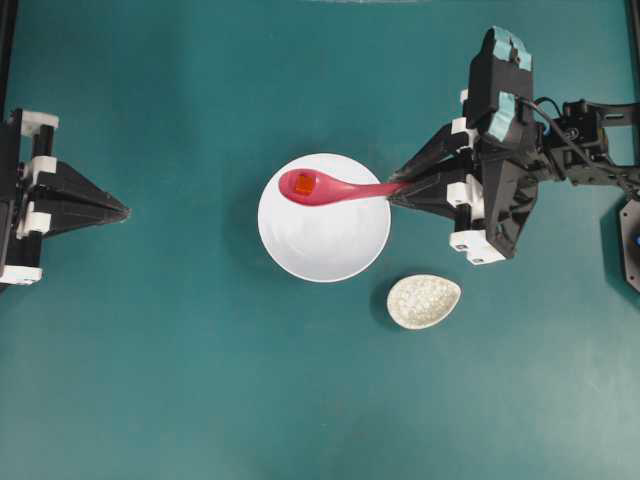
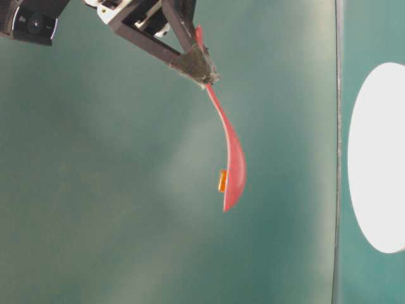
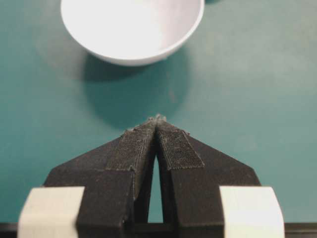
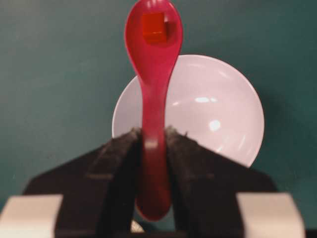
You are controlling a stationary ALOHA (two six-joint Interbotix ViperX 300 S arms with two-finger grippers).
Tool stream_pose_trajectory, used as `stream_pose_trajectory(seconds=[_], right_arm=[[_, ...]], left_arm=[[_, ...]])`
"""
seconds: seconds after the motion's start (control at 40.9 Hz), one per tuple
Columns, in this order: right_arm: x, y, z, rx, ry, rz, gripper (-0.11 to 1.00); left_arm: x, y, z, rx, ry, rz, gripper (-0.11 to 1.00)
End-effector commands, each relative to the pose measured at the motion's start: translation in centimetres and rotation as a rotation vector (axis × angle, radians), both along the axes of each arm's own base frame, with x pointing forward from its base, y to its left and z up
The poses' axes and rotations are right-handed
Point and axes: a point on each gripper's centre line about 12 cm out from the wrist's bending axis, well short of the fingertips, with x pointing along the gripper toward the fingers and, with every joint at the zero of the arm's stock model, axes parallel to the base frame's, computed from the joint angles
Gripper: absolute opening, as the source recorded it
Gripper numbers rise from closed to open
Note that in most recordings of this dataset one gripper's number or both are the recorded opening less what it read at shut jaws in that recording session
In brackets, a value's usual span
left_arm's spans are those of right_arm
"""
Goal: Grip the spoon and scoop the red block from the bowl with right arm.
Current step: 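Lift the spoon holding the red cube above the bowl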
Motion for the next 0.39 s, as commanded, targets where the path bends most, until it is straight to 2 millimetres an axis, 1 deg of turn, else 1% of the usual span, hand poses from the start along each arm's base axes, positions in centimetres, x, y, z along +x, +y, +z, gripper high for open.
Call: stream_pose_trajectory(seconds=[0.0,0.367], right_arm=[[0.07,0.05,1.72,-0.006,-0.044,0.003,0.24],[0.0,0.08,1.58,-0.007,-0.031,0.007,0.24]], left_arm=[[0.33,-0.03,1.04,0.003,-0.028,-0.002,0.0],[0.35,-0.07,1.01,0.003,-0.026,-0.004,0.0]])
